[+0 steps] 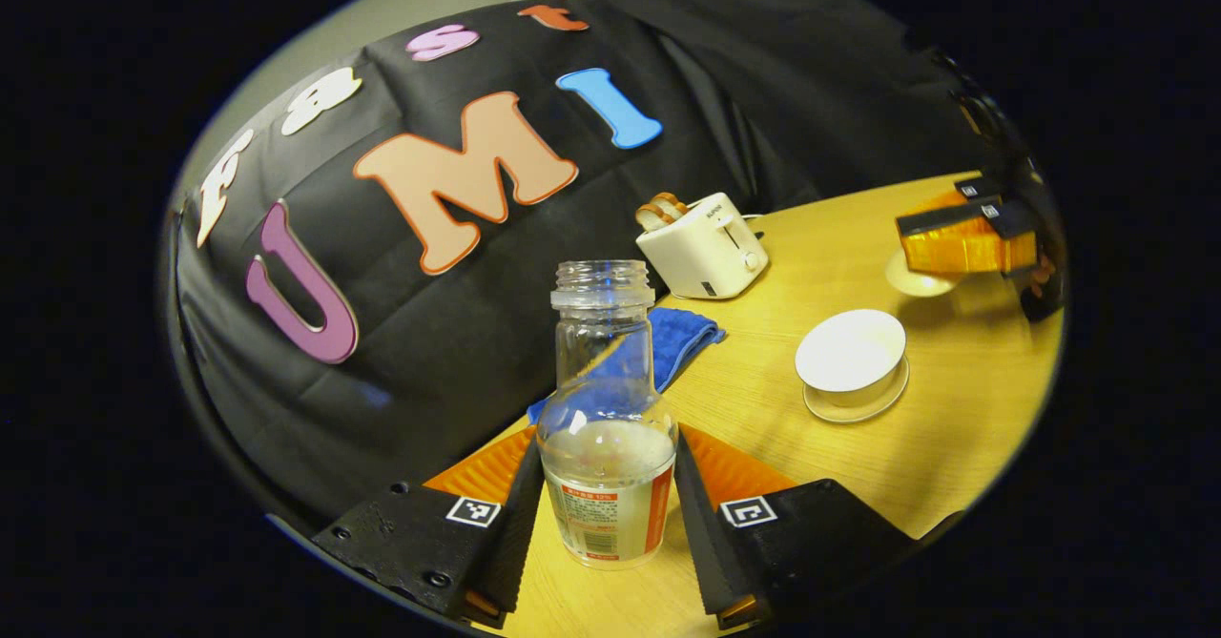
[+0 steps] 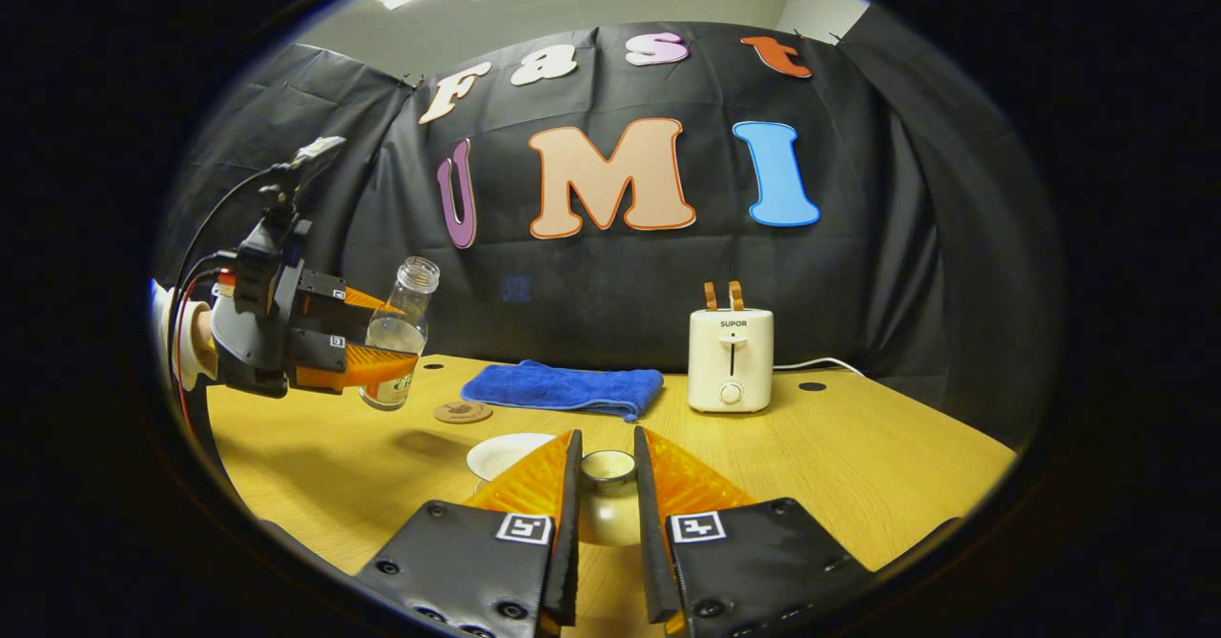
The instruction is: Open the teacup lid with one hand, grasp the water bottle and pour water into the teacup with the other hand; after pouring, place the water bottle on the coaster and then close the teacup lid.
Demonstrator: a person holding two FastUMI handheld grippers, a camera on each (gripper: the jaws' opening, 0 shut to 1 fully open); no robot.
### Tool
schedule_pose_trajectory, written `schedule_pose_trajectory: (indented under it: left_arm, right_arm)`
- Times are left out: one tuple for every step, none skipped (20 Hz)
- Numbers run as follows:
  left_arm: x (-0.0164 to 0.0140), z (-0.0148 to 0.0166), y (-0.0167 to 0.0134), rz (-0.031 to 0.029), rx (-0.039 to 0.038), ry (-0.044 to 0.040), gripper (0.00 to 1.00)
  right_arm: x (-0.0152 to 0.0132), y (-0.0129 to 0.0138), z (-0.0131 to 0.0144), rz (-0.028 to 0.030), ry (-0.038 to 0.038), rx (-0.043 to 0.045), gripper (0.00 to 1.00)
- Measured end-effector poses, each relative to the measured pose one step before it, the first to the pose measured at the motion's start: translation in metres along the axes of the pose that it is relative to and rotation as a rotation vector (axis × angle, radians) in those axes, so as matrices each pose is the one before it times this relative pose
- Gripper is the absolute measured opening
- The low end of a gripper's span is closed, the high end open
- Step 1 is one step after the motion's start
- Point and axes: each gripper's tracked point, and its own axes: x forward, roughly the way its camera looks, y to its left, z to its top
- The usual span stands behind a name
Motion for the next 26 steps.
schedule_pose_trajectory:
  left_arm:
    - [0.00233, 0.00196, -0.00752, -0.01291, 0.03989, -0.00422, 0.69]
    - [0.00044, 0.00026, -0.00724, -0.01319, 0.03354, 0.00283, 0.68]
    - [0.0022, -0.00064, -0.00585, -0.01386, 0.03063, 0.00801, 0.68]
    - [0.00147, 0.00009, -0.00654, -0.01553, 0.03821, 0.00705, 0.68]
    - [0.00049, -0.00076, -0.00465, -0.01211, 0.03759, 0.01097, 0.69]
    - [0.00245, -0.0008, -0.00479, -0.01308, 0.0269, 0.01082, 0.69]
    - [0.00185, -0.00289, -0.00454, -0.01192, 0.01751, 0.01741, 0.68]
    - [0.00126, -0.00274, -0.0051, -0.01216, 0.01533, 0.01839, 0.69]
    - [0.00134, -0.0013, -0.00194, -0.00534, 0.01982, 0.01789, 0.69]
    - [0.00171, -0.00083, -0.00094, -0.00193, 0.02917, 0.01259, 0.69]
    - [0.00157, -0.00107, -0.0005, -0.00077, 0.02919, 0.01588, 0.69]
    - [0.0006, -0.00173, -0.00245, -0.00336, 0.02291, 0.01284, 0.69]
    - [0.00156, -0.00062, -0.0027, -0.00278, 0.01772, 0.00751, 0.68]
    - [0.0016, 0.00136, -0.0016, -0.00262, 0.01394, 0.01068, 0.68]
    - [-0.00196, -0.00193, 0.00009, -0.00264, 0.01554, 0.00552, 0.68]
    - [0.00029, -0.0005, -0.0004, -0.0041, 0.0192, 0.00692, 0.69]
    - [0.00086, 0.00112, -0.00248, -0.01018, 0.01953, 0.00264, 0.68]
    - [0.00387, 0.00125, -0.00357, -0.01032, 0.01772, 0.00716, 0.69]
    - [0.00136, -0.00029, -0.00188, -0.0071, 0.01509, 0.01119, 0.69]
    - [0.00205, -0.00006, -0.0002, -0.00543, 0.01083, 0.00473, 0.68]
    - [0.00117, -0.00061, -0.00128, -0.00546, 0.00921, 0.01604, 0.67]
    - [0.00002, 0.00069, -0.00156, -0.00336, 0.01809, 0.01044, 0.67]
    - [-0.00239, 0.00052, 0.00089, 0.00321, 0.0298, 0.00726, 0.68]
    - [-0.00004, -0.00022, 0.00141, 0.00708, 0.03285, 0.00862, 0.69]
    - [0.00118, -0.00013, 0.00111, 0.00478, 0.02928, 0.00606, 0.68]
    - [0.00022, -0.00205, -0.00194, 0.00065, 0.02224, 0.00821, 0.68]
  right_arm:
    - [0.00063, -0.00329, 0.00027, -0.00685, -0.00017, -0.00043, 0.31]
    - [-0.0001, -0.00355, 0.00056, -0.00547, -0.00041, 0.00014, 0.31]
    - [0.00019, -0.00371, -0.00031, -0.00695, -0.00003, -0.00013, 0.31]
    - [0.00072, -0.00425, 0.00029, -0.00846, -0.00129, 0.0, 0.31]
    - [-0.00047, -0.00422, 0.00044, -0.00783, -0.00039, -0.00037, 0.31]
    - [0.00019, -0.00333, 0.00038, -0.00689, -0.00038, -0.00018, 0.31]
    - [0.00049, -0.00303, -0.00015, -0.00674, -0.0002, 0.00045, 0.31]
    - [0.00046, -0.00267, 0.00035, -0.00502, -0.00073, -0.00063, 0.31]
    - [-0.00044, -0.00172, -0.00054, -0.00334, 0.00025, 0.00067, 0.31]
    - [0.00026, -0.00113, 0.00056, -0.00213, -0.00029, -0.00031, 0.3]
    - [0.00021, 0.00034, -0.00047, 0.00078, 0.00024, 0.00006, 0.3]
    - [-0.00033, 0.00015, 0.00031, 0.002, 0.00021, -0.00072, 0.31]
    - [0.00013, 0.00017, -0.00017, 0.0014, 0.00031, 0.00067, 0.31]
    - [0.00035, -0.00007, 0.00032, 0.00176, 0.00004, 0.00025, 0.31]
    - [-0.00054, -0.00008, -0.00034, 0.00046, -0.00021, 0.00008, 0.31]
    - [0.00055, 0.00051, 0.00038, 0.00017, 0.00073, 0.00002, 0.31]
    - [0.00012, 0.00003, -0.00104, 0.00211, 0.00021, -0.00023, 0.31]
    - [-0.00033, -0.00049, 0.00024, 0.00043, 0.00012, 0.00064, 0.31]
    - [0.00008, -0.00052, -0.0004, -0.00243, -0.00011, -0.00051, 0.31]
    - [-0.00045, -0.00031, 0.0005, -0.00103, 0.0001, 0.00016, 0.31]
    - [-0.00036, 0.00015, -0.00064, 0.00051, -0.00043, -0.00028, 0.31]
    - [0.00044, 0.0001, 0.00008, 0.00056, -0.00021, -0.00016, 0.31]
    - [0.00045, -0.00012, 0.00011, 0.00005, 0.00035, 0.00019, 0.31]
    - [0.00066, 0.00002, 0.00003, 0.00005, -0.00058, -0.00013, 0.31]
    - [0.00031, -0.00007, 0.00013, 0.0001, -0.00003, -0.00007, 0.31]
    - [-0.00056, -0.00028, -0.00006, -0.00008, -0.00006, 0.00027, 0.31]
